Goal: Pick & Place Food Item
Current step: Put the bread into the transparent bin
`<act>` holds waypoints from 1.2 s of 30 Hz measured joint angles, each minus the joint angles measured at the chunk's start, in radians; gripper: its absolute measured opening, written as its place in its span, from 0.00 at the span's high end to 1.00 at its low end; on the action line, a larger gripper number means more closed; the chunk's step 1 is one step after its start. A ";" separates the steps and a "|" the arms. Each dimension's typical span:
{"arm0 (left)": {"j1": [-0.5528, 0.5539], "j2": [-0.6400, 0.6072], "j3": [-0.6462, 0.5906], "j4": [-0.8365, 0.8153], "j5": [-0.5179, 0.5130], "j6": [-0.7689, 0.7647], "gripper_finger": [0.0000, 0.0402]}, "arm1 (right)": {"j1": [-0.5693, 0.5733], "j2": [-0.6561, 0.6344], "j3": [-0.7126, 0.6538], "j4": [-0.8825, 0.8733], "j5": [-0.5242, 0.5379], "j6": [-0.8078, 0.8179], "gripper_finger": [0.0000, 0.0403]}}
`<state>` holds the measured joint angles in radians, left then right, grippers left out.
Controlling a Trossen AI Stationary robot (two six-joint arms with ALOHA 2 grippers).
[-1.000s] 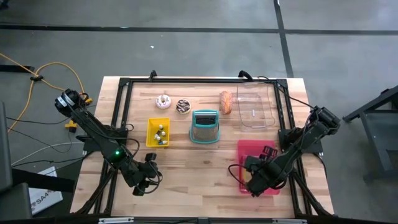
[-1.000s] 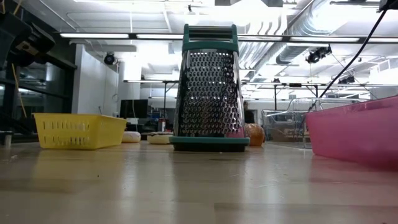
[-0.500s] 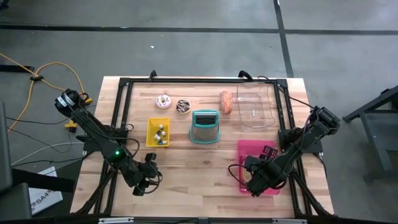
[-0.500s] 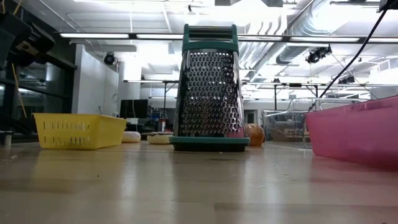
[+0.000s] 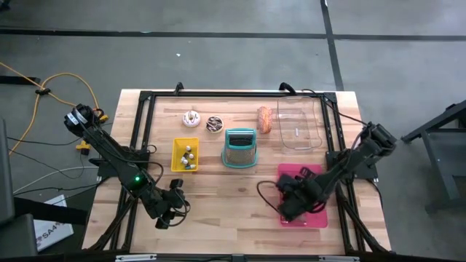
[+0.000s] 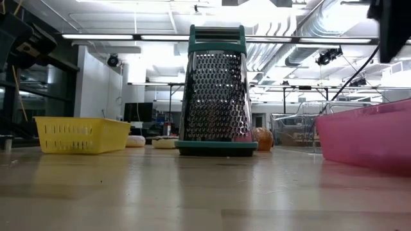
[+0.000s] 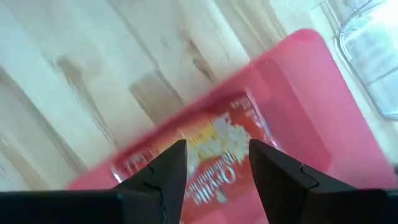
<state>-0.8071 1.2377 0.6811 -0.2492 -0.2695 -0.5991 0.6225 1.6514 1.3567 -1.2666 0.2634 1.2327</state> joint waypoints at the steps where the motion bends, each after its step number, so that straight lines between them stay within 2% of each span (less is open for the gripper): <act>1: 0.000 0.000 0.000 0.000 0.000 0.000 0.53 | -0.012 0.000 0.000 0.012 0.000 0.015 0.60; 8: 0.000 0.000 0.000 0.008 -0.002 -0.003 0.53 | -0.061 0.000 0.000 0.181 -0.004 -0.007 0.60; 18: 0.026 0.000 0.000 0.036 -0.047 -0.003 0.53 | -0.101 0.000 0.000 0.488 -0.002 -0.265 0.60; 30: 0.054 0.000 0.000 0.047 -0.046 -0.003 0.53 | -0.121 0.000 0.000 0.516 -0.003 -0.296 0.60; 36: 0.054 0.000 0.000 0.055 -0.046 -0.008 0.53 | -0.129 -0.024 0.000 0.562 0.042 -0.294 0.60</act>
<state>-0.7528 1.2381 0.6811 -0.1942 -0.3153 -0.6071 0.4938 1.6276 1.3563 -0.7042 0.3053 0.9388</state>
